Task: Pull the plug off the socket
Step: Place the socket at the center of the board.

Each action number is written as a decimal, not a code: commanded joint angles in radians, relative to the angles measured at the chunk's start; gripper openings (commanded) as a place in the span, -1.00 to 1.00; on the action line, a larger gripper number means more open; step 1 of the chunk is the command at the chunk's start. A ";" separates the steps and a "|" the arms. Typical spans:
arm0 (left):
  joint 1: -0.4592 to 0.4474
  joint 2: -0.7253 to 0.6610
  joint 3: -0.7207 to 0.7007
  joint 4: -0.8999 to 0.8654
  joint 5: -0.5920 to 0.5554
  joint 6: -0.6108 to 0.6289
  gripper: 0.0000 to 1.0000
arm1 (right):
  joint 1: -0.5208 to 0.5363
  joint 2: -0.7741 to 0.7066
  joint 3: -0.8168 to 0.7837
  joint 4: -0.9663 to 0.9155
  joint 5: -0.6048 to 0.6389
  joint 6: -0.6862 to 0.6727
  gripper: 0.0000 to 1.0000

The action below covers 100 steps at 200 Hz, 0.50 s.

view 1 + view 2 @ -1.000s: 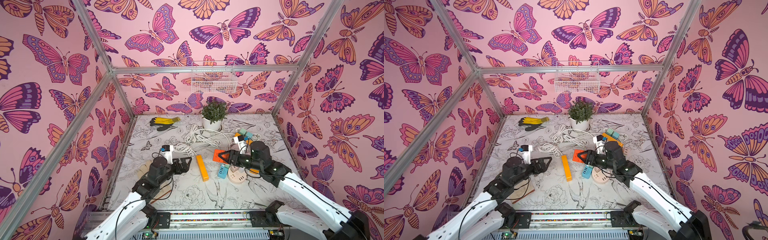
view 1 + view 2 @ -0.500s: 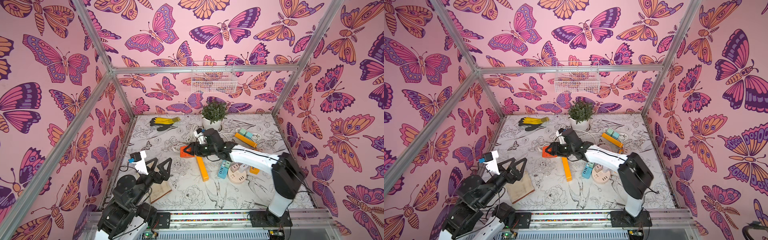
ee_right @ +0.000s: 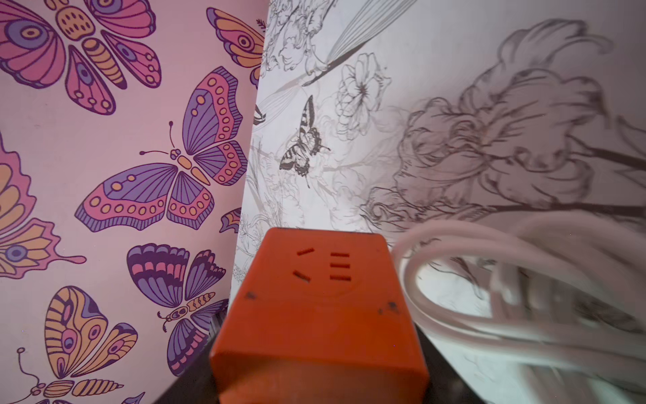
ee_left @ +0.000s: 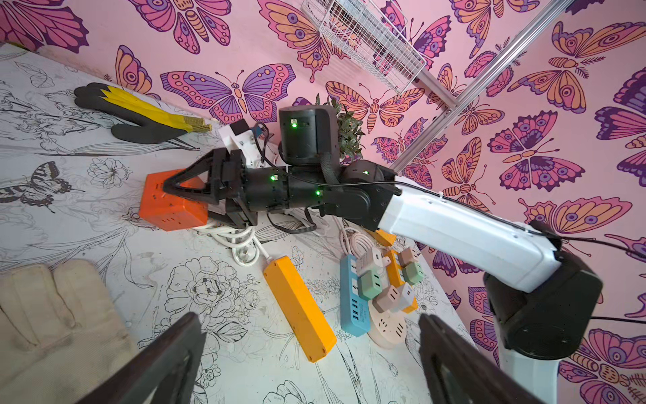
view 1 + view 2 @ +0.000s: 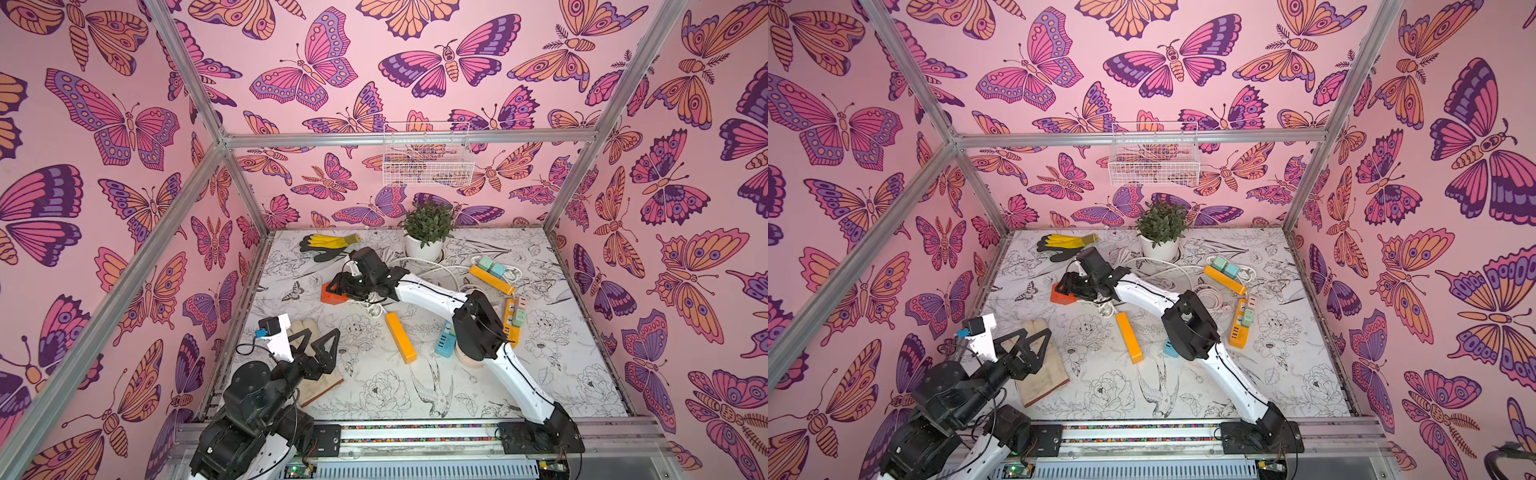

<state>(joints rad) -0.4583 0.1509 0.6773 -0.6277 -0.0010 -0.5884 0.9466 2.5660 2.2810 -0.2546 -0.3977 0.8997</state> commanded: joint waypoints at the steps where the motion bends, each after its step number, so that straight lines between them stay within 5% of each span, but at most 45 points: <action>1: 0.003 -0.022 -0.020 -0.018 -0.003 -0.021 0.99 | 0.014 0.088 0.131 -0.101 0.024 0.046 0.14; 36: 0.003 -0.033 -0.028 -0.019 0.019 -0.056 0.99 | 0.017 0.157 0.210 -0.117 0.028 0.070 0.27; 76: 0.003 -0.037 -0.035 -0.017 0.055 -0.105 0.99 | 0.020 0.070 0.168 -0.179 0.025 -0.033 0.39; 84: 0.003 -0.039 -0.034 -0.018 0.068 -0.117 0.99 | 0.020 0.021 0.132 -0.190 0.030 -0.072 0.99; 100: 0.003 -0.042 -0.033 -0.015 0.102 -0.152 0.98 | 0.021 -0.108 0.042 -0.219 0.064 -0.163 0.98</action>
<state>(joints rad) -0.4583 0.1295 0.6552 -0.6308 0.0433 -0.6846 0.9676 2.6595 2.4012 -0.3988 -0.3786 0.8745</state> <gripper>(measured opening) 0.993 0.967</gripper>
